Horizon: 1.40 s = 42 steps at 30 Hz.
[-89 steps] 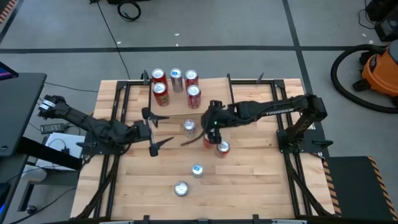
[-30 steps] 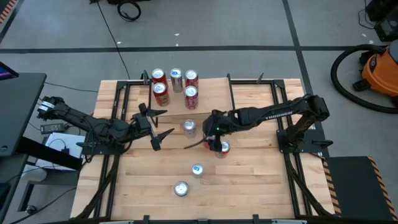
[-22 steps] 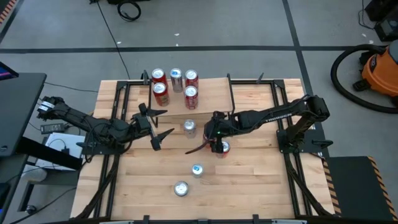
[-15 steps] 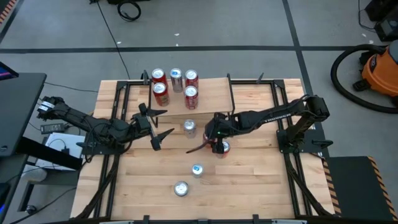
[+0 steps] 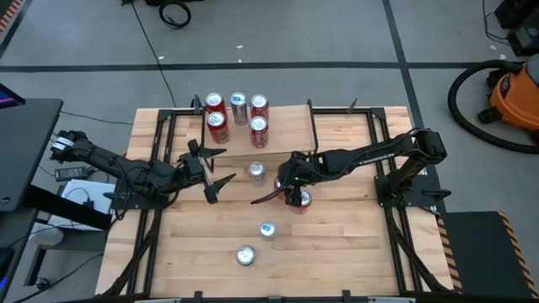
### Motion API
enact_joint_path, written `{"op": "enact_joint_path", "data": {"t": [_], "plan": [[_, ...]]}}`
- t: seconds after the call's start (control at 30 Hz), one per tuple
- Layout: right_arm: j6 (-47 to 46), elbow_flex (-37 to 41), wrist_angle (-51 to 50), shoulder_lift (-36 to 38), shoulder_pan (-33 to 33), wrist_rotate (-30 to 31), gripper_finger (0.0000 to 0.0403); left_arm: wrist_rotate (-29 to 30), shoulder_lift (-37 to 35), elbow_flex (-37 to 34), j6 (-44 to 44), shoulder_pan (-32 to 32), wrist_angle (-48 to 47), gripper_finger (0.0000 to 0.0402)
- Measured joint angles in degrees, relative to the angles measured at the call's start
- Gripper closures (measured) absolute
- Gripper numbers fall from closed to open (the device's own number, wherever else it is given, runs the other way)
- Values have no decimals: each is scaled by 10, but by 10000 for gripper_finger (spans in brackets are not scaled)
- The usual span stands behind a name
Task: Place canned beverage on shelf
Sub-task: Put the orange soda can on the shelf
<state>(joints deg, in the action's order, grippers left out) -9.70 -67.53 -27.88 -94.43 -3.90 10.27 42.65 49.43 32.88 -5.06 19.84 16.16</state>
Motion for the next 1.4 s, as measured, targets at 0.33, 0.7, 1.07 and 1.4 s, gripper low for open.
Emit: {"op": "enact_joint_path", "data": {"t": [0.33, 0.7, 1.07, 1.4], "plan": [[-27, 0, -2, 1, 4, 2, 135, 0, 0, 0, 0, 0, 0, 10], [-40, 2, -8, 21, 20, -4, 135, 0, 0, 0, 0, 0, -2, 10], [-43, 1, -11, 61, 31, -25, 135, 0, 0, 0, 0, 0, -4, 10], [-43, 0, -13, 108, 42, -32, 135, 0, 0, 0, 0, 0, -4, 10]]}}
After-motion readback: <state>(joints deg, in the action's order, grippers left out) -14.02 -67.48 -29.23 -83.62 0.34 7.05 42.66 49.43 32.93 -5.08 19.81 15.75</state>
